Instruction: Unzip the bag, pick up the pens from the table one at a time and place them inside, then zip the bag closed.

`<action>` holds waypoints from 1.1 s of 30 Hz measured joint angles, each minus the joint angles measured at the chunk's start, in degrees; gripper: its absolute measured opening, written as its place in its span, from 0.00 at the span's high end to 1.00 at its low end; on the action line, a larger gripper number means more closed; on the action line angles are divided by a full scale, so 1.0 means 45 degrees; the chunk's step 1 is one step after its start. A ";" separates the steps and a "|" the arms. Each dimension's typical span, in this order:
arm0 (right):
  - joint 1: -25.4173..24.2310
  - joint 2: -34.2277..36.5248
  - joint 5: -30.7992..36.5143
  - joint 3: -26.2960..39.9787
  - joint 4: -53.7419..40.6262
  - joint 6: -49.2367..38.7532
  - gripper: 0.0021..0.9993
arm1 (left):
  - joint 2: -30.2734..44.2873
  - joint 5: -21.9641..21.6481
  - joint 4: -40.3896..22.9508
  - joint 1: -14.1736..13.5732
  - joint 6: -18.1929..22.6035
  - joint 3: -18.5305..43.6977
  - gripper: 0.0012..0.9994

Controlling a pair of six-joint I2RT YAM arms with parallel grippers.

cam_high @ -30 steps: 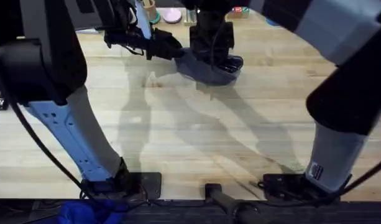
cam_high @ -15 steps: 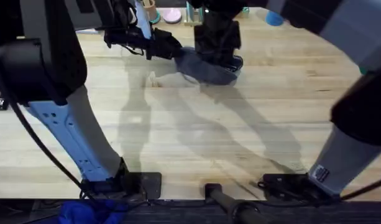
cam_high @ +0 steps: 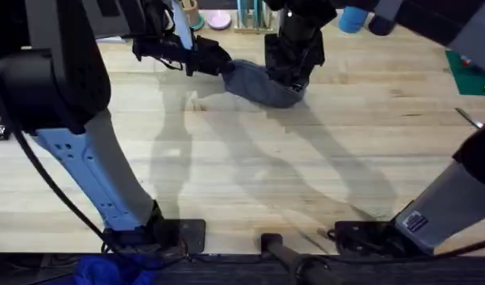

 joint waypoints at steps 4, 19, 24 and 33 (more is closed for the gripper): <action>-0.0159 0.0000 -0.0372 -0.0002 0.0029 -0.0156 0.97 | 0.0003 0.0000 0.0000 0.0000 -0.0005 0.0000 0.96; -0.0384 -0.0647 -0.0631 -0.0044 -0.0093 -0.0248 0.97 | 0.0000 0.0000 0.0000 0.0000 -0.0005 0.0000 0.96; -0.0498 -0.1491 -0.0635 -0.0044 -0.0374 -0.0223 0.97 | 0.0000 0.0000 0.0000 0.0003 -0.0005 0.0000 0.96; -0.0613 -0.2456 -0.0657 -0.0905 -0.0249 -0.0078 0.97 | 0.0000 0.0000 0.0000 0.0003 -0.0005 0.0000 0.96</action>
